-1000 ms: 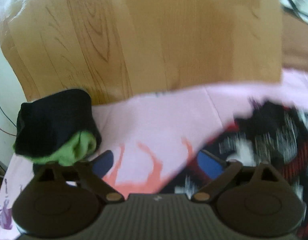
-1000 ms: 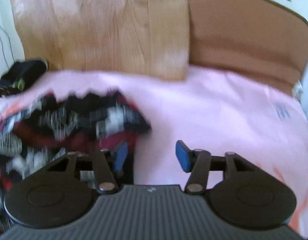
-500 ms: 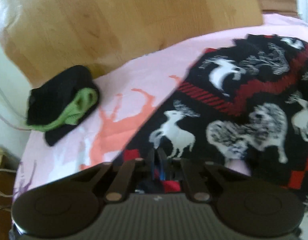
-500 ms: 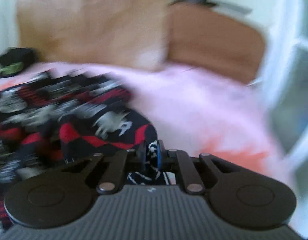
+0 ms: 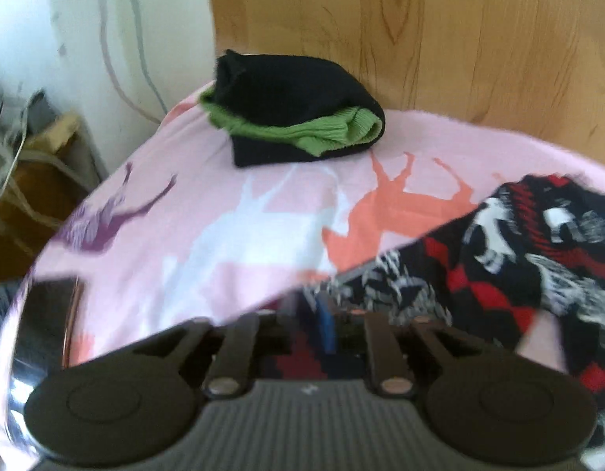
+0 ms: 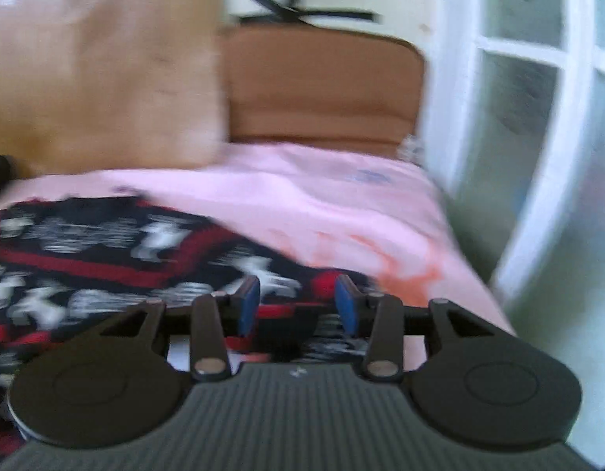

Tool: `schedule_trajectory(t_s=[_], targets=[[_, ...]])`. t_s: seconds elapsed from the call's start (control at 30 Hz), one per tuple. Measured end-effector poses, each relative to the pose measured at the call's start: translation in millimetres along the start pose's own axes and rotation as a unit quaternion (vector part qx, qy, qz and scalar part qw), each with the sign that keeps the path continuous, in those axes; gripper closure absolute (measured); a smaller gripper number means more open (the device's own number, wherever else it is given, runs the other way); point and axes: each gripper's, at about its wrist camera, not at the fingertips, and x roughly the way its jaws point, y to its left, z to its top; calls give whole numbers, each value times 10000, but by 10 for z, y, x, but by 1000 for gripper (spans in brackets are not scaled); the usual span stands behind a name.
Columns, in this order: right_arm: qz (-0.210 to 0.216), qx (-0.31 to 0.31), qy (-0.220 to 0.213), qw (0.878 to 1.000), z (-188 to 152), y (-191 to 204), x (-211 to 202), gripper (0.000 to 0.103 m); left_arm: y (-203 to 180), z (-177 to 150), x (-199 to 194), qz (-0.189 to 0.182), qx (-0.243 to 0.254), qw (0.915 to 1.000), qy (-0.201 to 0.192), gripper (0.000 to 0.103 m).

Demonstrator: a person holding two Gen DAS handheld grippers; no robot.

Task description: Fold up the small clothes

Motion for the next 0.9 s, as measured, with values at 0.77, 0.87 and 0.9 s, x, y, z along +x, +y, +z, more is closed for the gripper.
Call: schedule_trajectory(t_s=[0.77, 0.87, 0.9], targets=[[1383, -383, 161, 9895, -395, 1202, -56, 50, 1441, -1143, -475, -696, -3786, 9224, -323, 40], [1290, -388, 67, 9909, -483, 1180, -71, 50, 1514, -1046, -363, -571, -4112, 9084, -493, 57], [1279, -377, 39, 9911, -490, 1179, -92, 50, 1527, -991, -305, -489, -4145, 9075, -468, 72]])
